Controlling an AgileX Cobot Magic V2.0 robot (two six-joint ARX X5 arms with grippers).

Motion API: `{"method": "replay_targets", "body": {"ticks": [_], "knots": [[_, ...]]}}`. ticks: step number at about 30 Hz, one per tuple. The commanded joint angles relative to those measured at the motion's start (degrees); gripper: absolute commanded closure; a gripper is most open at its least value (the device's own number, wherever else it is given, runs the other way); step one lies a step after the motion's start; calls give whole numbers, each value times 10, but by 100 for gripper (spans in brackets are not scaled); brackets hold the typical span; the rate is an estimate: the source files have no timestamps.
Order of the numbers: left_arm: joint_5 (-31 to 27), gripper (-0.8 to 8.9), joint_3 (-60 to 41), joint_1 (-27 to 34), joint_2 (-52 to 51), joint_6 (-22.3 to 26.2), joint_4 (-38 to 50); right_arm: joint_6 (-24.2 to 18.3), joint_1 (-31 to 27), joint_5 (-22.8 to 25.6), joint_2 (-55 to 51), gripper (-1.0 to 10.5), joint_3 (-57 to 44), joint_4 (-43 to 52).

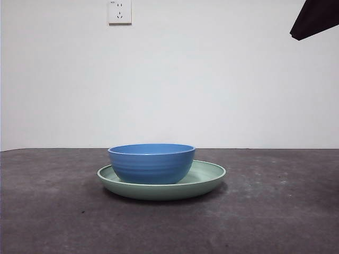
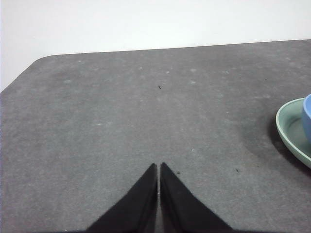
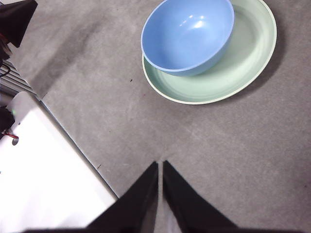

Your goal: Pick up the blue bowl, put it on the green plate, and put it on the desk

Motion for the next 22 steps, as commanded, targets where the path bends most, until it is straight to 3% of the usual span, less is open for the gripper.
{"method": "replay_targets", "body": {"ticks": [1, 4, 11, 18, 22], "knots": [[0, 803, -10, 1, -1, -1, -9, -10, 0, 0, 1, 937, 9, 7], [0, 803, -10, 1, -1, -1, -9, -56, -27, 4, -24, 937, 9, 21], [0, 803, -10, 1, -1, -1, -9, -50, -126, 9, -126, 937, -15, 152], [0, 803, -10, 1, -1, -1, -9, -49, -210, 90, -246, 937, -122, 298], [0, 803, -10, 1, -1, -1, -9, -48, -224, 126, -308, 937, -212, 383]]}}
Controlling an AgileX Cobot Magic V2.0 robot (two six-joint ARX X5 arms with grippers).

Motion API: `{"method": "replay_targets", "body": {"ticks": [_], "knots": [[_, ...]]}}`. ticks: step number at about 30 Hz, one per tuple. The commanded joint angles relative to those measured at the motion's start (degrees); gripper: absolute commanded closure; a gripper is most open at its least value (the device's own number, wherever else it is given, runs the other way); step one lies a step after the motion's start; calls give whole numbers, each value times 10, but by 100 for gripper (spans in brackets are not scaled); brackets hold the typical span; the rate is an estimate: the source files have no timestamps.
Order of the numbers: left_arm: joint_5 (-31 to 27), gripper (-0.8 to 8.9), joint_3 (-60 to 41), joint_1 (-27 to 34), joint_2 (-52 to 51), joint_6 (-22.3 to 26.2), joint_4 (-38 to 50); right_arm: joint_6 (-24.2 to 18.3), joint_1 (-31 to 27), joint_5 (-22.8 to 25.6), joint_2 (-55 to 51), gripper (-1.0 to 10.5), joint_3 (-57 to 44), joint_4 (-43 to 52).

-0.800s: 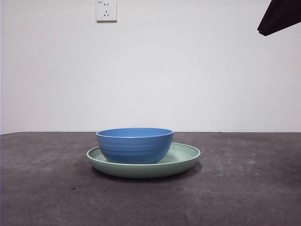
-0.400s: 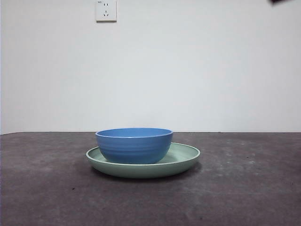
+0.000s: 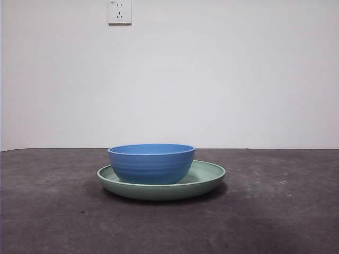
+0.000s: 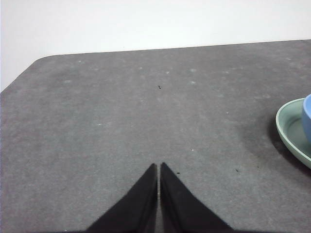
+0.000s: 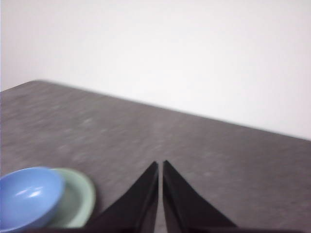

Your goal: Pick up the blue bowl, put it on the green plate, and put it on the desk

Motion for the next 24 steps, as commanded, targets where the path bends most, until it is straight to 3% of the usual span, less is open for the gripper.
{"method": "replay_targets", "body": {"ticks": [1, 8, 12, 24], "knots": [[0, 803, -10, 1, -1, -1, -9, -2, -4, 23, -38, 936, -62, 60], [0, 803, -10, 1, -1, -1, -9, 18, -4, 87, -123, 937, -212, 164], [0, 803, -10, 1, -1, -1, -9, 31, -4, 119, -159, 937, -266, 172], [0, 803, -10, 1, -1, -1, -9, 49, -4, 130, -216, 937, -343, 149]]}}
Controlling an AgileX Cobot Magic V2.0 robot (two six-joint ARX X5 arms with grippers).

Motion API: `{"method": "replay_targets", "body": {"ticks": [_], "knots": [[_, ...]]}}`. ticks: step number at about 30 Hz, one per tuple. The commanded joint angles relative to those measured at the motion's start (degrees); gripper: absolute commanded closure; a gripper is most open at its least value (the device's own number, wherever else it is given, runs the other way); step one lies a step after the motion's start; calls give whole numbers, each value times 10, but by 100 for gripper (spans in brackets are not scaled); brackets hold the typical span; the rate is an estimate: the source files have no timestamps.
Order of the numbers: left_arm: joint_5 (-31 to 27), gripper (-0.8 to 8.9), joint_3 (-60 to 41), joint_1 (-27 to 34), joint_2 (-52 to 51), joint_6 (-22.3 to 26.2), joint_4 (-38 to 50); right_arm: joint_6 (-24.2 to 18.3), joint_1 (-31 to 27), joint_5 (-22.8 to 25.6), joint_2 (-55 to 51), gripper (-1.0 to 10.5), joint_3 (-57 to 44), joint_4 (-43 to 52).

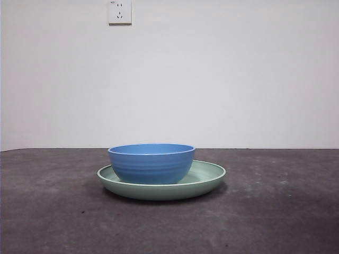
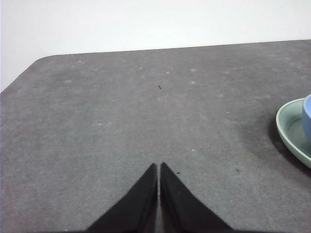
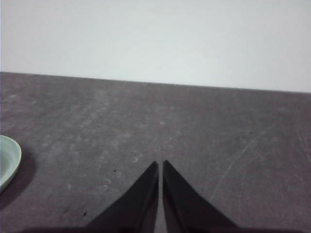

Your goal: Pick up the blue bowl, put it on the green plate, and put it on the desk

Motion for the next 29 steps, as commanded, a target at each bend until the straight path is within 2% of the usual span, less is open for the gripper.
{"method": "replay_targets", "body": {"ticks": [1, 9, 29], "knots": [[0, 803, -10, 1, -1, -1, -9, 12, 0, 1, -7, 937, -3, -9], [0, 803, -10, 1, -1, -1, -9, 14, 0, 2, -20, 937, -3, -96], [0, 803, -10, 1, -1, -1, -9, 23, 0, 0, -20, 937, -3, -86]]}}
